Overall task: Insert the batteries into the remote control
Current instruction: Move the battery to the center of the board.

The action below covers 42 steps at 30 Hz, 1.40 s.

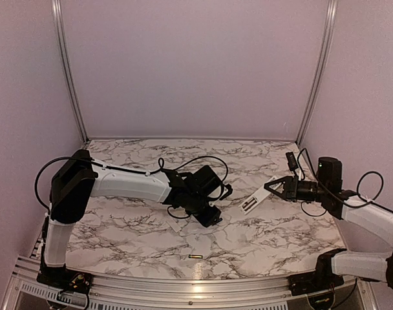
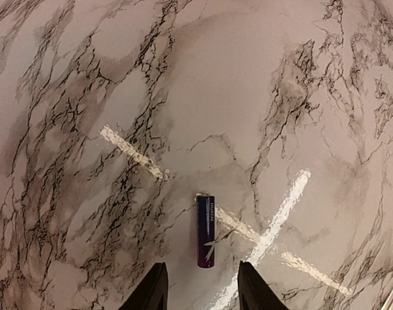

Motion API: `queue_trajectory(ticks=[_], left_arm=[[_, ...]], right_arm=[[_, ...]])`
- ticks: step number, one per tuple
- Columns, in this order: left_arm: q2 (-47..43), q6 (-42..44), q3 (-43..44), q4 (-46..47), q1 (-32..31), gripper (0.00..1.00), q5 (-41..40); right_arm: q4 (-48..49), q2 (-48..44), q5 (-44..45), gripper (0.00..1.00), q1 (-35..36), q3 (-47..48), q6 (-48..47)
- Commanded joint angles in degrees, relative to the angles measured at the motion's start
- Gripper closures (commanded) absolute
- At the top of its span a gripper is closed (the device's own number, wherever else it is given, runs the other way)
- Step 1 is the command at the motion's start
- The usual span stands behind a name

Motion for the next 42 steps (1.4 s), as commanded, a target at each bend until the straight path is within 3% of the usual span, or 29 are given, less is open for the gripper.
queue_trajectory(ticks=[1,9,18,21,34,42], left_arm=[[3.28,0.4,3.88,-3.57,-0.41,0.62,1.09],[9.48,0.4,10.68,-7.68,-0.41,0.71,0.92],[9.13,-0.78,10.27,-11.44,-0.15,0.91,-0.5],[5.67,-2.15,6.46,-12.47,0.54,1.0,-0.82],[-23.17,-15.09,-24.03,-5.5,8.56,1.0,-3.31],[-27.98,-19.55,-33.06,-9.02,9.59,1.0,-3.54]], right_arm=[[-0.82,-0.75,-0.5,1.0,-0.7,-0.21,-1.11],[-1.14,-0.47,-0.37,1.0,-0.69,0.05,-1.58],[-1.77,-0.61,-0.66,1.0,-1.47,0.08,-2.25],[-1.75,-0.41,-0.57,1.0,-1.54,0.19,-2.51],[3.07,2.0,-2.67,1.0,-1.53,-0.7,-1.23],[3.88,2.97,-3.15,1.0,-1.53,-0.7,-1.5]])
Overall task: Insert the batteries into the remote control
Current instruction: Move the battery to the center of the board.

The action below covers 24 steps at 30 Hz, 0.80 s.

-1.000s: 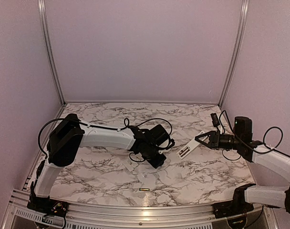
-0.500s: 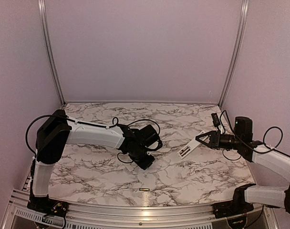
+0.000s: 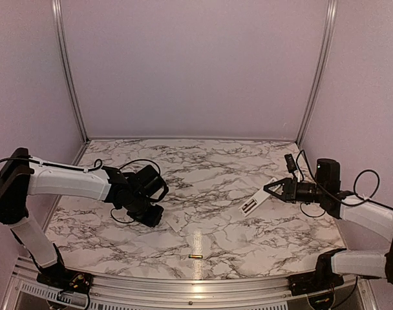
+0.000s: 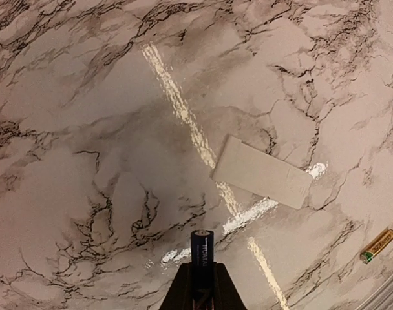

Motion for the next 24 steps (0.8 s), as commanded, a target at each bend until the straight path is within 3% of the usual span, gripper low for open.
queue_trajectory(ticks=[1,9,19,24], left_arm=[[-0.96,-3.29,-2.58,-2.74,0.07,1.0,0.07],[2.15,-2.37,-3.49,-5.02,0.22,1.0,1.47],[7.42,1.49,1.24,-10.9,0.67,0.8,0.8],[8.72,2.63,3.16,-13.34,0.72,0.76,0.62]], right_arm=[[2.28,0.49,-1.22,1.0,-0.55,0.12,0.01],[4.34,1.41,-2.09,1.0,-0.52,-1.01,1.41],[4.22,3.24,-3.14,1.0,-0.42,-0.67,1.45],[3.69,4.17,-3.42,1.0,0.3,-0.38,1.65]])
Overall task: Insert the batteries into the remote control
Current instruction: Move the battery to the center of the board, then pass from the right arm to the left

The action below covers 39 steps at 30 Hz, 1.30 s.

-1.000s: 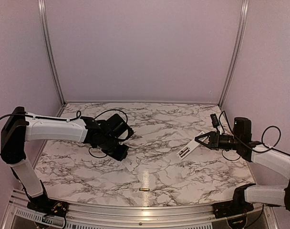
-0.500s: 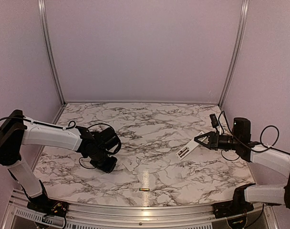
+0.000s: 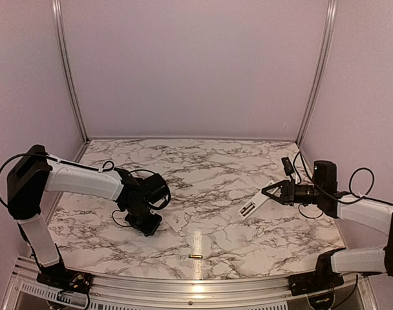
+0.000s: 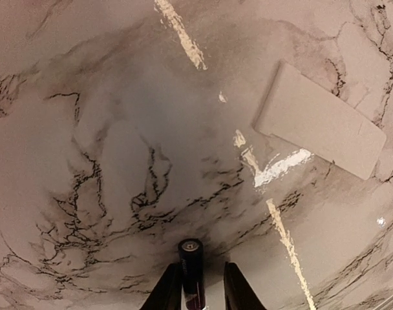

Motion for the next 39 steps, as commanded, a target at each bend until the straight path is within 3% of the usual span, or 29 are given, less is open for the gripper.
queue_trajectory(ticks=[1,9,16,27,31,34,39], left_arm=[[2.17,1.99,1.21,-4.67,0.36,0.77,-0.15],[2.5,1.79,1.7,-4.68,0.46,0.82,0.19],[0.78,1.67,1.64,-3.87,0.6,0.54,-0.82],[-6.97,1.54,5.89,-2.79,0.67,0.22,-4.15],[-14.9,1.56,2.67,7.73,-0.66,0.12,-0.51],[-19.27,1.13,0.92,14.51,-3.45,0.11,-1.23],[-19.16,-1.43,-0.38,24.35,-7.99,0.12,-3.13]], right_arm=[[1.07,1.28,-1.08,1.0,0.72,0.55,0.64],[-0.52,5.4,0.33,1.0,5.39,3.25,-0.99],[0.31,8.02,0.75,1.0,8.86,5.66,-0.55],[5.41,11.75,3.97,1.0,14.74,7.71,3.45],[9.41,12.88,6.28,1.0,16.95,8.41,6.84],[10.27,14.42,8.6,1.0,18.99,10.14,8.49],[12.18,17.15,10.52,1.0,22.42,11.97,11.24]])
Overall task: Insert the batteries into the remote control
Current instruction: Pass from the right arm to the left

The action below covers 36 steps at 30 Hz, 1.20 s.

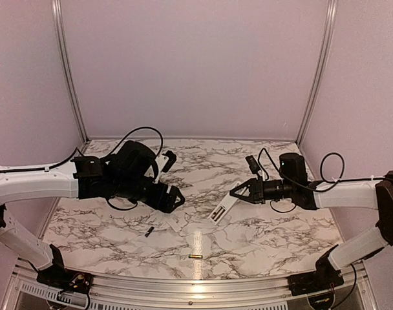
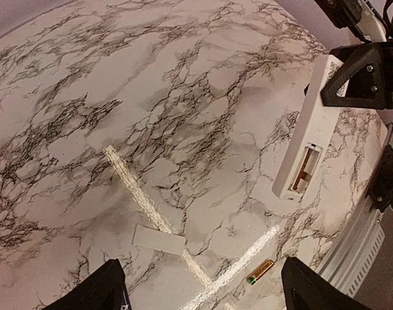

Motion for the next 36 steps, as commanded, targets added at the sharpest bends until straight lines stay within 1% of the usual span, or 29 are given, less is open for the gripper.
queue_trajectory(ticks=[1,6,8,12,18,21,24,26,29,32,36], left_arm=[[2.63,-1.82,-1.05,10.49,-3.88,0.13,-1.87],[11.7,-0.33,5.98,7.21,-8.47,0.16,-5.87],[14.02,-0.36,7.49,7.08,-9.89,0.18,-6.43],[16.18,-1.4,7.55,9.27,-11.03,0.24,-5.84],[18.44,-1.81,8.63,9.71,-11.53,0.33,-5.8],[20.11,-0.8,10.18,8.36,-12.18,0.4,-8.7],[21.36,-0.34,11.46,6.94,-12.84,0.42,-12.14],[21.81,-0.19,11.89,6.95,-12.98,0.45,-12.72],[22.13,-0.47,12.29,6.75,-12.99,0.52,-13.47],[21.91,-1.72,12.25,7.67,-12.99,0.6,-13.63],[21.21,-6.35,10.92,10.98,-12.99,0.65,-14.55]], right_arm=[[3.65,2.38,3.16,1.0,3.58,3.72,3.49],[3.79,4.05,4.59,1.0,6.79,6.01,4.38],[3.46,4.36,5.09,1.0,7.56,6.9,4.38],[3.18,4.83,6.03,1.0,9.01,7.92,4.29],[2.51,5.78,6.34,1.0,9.75,8.81,4.34],[2.31,6.27,6.35,1.0,10.28,9.51,4.3],[1.93,6.84,6.03,1.0,10.85,10.18,4.04],[2.09,7.11,5.68,1.0,11.0,10.24,4.26],[2.29,7.17,5.37,0.99,11.0,10.22,4.36],[3.14,6.98,5.32,0.89,11.01,9.99,4.98],[5.94,6.88,5.05,0.65,11.01,9.62,6.29]])
